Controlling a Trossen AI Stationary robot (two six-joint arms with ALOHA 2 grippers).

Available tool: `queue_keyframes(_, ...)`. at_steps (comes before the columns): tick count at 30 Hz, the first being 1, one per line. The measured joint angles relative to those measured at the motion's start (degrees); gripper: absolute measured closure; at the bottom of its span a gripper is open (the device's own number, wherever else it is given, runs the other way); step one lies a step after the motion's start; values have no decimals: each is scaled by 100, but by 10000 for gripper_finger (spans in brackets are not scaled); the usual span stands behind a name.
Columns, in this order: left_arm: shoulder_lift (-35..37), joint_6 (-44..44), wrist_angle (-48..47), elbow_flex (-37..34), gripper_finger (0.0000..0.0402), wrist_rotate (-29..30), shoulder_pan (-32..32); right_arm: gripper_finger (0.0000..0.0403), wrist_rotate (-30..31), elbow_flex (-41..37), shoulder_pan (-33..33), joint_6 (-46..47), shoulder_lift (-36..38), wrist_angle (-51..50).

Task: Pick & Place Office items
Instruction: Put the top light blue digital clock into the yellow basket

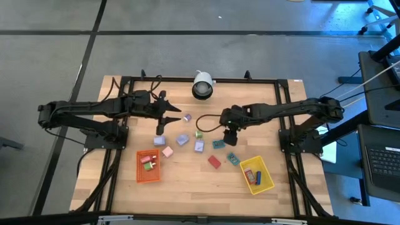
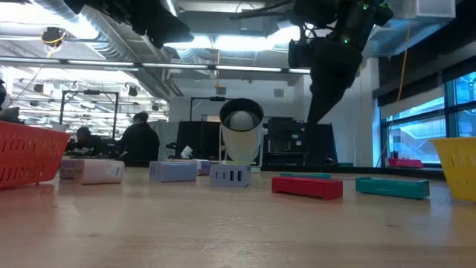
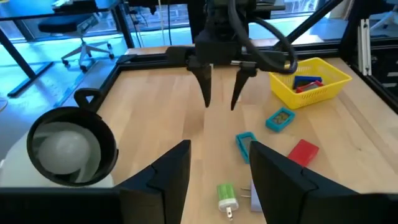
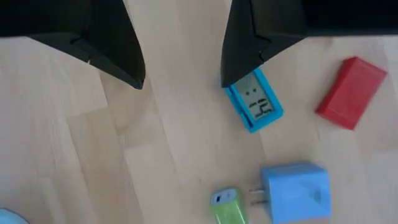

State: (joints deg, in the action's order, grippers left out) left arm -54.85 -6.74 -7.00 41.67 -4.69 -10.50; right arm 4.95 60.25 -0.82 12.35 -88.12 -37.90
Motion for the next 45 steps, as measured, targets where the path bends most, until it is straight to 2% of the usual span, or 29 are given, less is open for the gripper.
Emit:
queue_keyframes(3, 0, -39, -60, 0, 241, 0, 0, 183, -22, 0, 0, -130, -15, -109)
queue_keyframes(7, -3, -167, -118, 0, 241, -2, 0, 144, -90, 0, 3, -237, -25, -129)
queue_keyframes(10, -2, -361, -123, 0, 242, -2, -7, 116, 355, 0, 6, -117, -25, -132)
queue_keyframes(12, -2, -471, -136, 0, 242, -2, -11, 107, 274, 0, 0, 39, -25, -132)
queue_keyframes(15, -4, -591, -136, 0, 242, -2, -11, 104, 52, 8, 24, 312, -91, -101)
queue_keyframes(24, -4, -605, -227, 0, 241, 4, -11, 113, -46, 0, 461, 415, -541, 75)
queue_keyframes(31, -4, -560, -225, 0, 242, 2, -11, 112, -130, 2, 496, 413, -620, 217)
queue_keyframes(45, -4, -588, -370, 0, 242, -4, -11, 112, -421, 2, 599, 201, -1224, 459)
